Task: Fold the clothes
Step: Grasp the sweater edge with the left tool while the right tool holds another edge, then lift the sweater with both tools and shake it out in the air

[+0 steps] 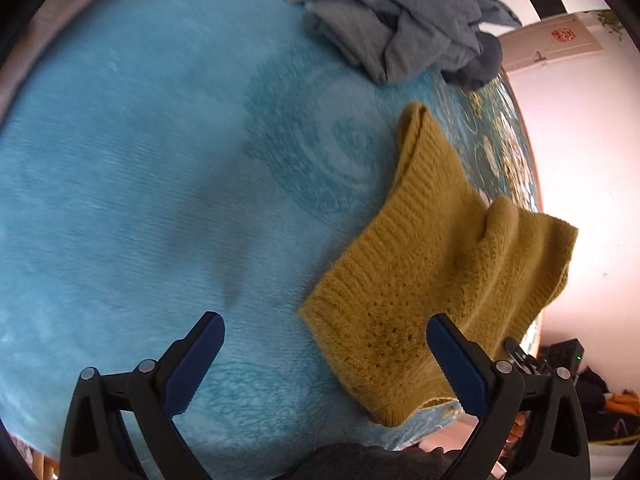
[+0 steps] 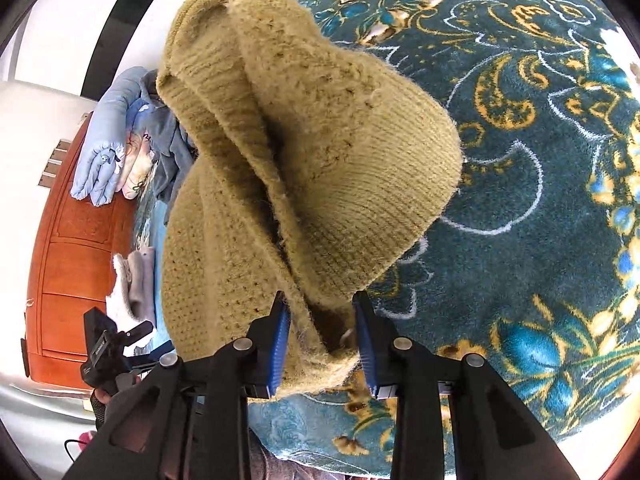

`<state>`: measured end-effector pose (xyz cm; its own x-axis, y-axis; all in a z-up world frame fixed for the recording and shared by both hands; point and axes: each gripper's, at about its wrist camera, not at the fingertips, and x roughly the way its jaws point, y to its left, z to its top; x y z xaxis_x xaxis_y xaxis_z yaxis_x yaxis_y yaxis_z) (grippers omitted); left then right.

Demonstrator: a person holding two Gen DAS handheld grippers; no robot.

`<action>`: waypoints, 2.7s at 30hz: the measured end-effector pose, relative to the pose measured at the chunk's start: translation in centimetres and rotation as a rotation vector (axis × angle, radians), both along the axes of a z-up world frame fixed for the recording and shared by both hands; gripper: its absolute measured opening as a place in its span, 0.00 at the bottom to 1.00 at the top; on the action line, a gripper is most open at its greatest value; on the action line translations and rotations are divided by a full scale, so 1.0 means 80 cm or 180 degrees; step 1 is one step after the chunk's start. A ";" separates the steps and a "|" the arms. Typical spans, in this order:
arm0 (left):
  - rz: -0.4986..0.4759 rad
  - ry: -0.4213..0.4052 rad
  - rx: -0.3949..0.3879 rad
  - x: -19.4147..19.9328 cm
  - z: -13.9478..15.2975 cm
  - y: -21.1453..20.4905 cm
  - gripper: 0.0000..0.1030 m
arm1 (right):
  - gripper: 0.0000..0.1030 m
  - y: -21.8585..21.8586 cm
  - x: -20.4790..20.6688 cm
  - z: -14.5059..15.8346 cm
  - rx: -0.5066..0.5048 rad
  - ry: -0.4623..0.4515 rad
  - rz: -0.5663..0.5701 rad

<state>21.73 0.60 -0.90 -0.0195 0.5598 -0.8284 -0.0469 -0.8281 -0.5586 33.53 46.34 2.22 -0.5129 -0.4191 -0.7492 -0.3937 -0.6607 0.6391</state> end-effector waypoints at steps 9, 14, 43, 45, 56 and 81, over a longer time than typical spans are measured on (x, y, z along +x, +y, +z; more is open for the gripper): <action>-0.0287 0.0010 0.0080 -0.014 0.003 0.032 0.51 | 0.31 -0.002 0.004 -0.008 0.0001 -0.0040 -0.0036; -0.0221 0.0150 0.0108 -0.017 0.036 0.034 0.21 | 0.23 -0.006 0.005 0.001 0.0078 -0.0056 -0.0024; 0.0549 0.1068 0.0699 0.053 0.241 -0.033 0.11 | 0.09 -0.016 0.014 0.269 -0.0519 0.1713 -0.0019; 0.0620 0.1119 0.0749 0.063 0.250 -0.039 0.11 | 0.09 -0.013 0.018 0.282 -0.0559 0.1803 0.0016; 0.0904 0.1766 0.1017 0.129 0.359 -0.078 0.10 | 0.09 -0.013 -0.001 0.386 -0.0780 0.2585 0.0441; 0.1092 0.2236 0.0824 0.091 0.504 -0.060 0.10 | 0.09 -0.017 -0.026 0.447 -0.0679 0.2599 0.0975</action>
